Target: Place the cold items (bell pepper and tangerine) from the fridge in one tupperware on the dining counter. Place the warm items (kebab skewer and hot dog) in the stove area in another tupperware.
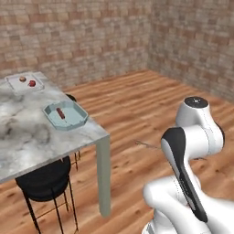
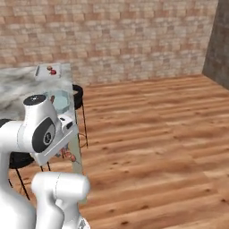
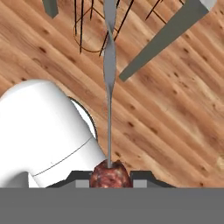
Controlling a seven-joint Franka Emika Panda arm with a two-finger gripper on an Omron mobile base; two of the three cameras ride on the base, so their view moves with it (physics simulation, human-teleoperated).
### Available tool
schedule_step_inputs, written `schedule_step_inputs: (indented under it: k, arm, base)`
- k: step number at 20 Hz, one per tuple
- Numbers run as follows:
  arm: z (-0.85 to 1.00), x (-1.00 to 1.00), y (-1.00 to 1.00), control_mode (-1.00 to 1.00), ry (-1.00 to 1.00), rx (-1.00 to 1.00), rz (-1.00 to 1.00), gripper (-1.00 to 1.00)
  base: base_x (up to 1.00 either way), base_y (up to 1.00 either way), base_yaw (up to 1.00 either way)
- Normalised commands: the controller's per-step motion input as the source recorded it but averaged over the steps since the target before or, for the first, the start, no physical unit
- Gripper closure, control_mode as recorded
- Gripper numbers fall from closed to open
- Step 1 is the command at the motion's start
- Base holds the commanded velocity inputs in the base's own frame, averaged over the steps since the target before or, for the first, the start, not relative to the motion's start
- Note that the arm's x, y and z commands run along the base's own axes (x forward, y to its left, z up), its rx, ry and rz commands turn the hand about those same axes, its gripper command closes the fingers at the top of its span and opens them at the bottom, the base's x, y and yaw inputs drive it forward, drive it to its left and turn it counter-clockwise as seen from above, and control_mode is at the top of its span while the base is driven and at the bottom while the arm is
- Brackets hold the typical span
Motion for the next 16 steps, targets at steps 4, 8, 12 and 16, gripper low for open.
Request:
schedule_step_inputs:
  k: [4, 8, 12, 16]
  arm:
    - [0.0, 0.0, 0.0, 1.0, 0.0, 0.0, 0.0, 1.0]
    - [0.0, 0.0, 0.0, 1.0, 0.0, 0.0, 0.0, 1.0]
    - [0.0, 0.0, 0.0, 1.0, 0.0, 0.0, 0.0, 1.0]
    - [0.0, 0.0, 0.0, 1.0, 0.0, 0.0, 0.0, 1.0]
  base:
    - [0.81, 0.0, 0.17]
    - [0.82, -0.06, 0.1]
    - [0.81, -0.18, 0.13]
    - [0.72, -0.52, 0.19]
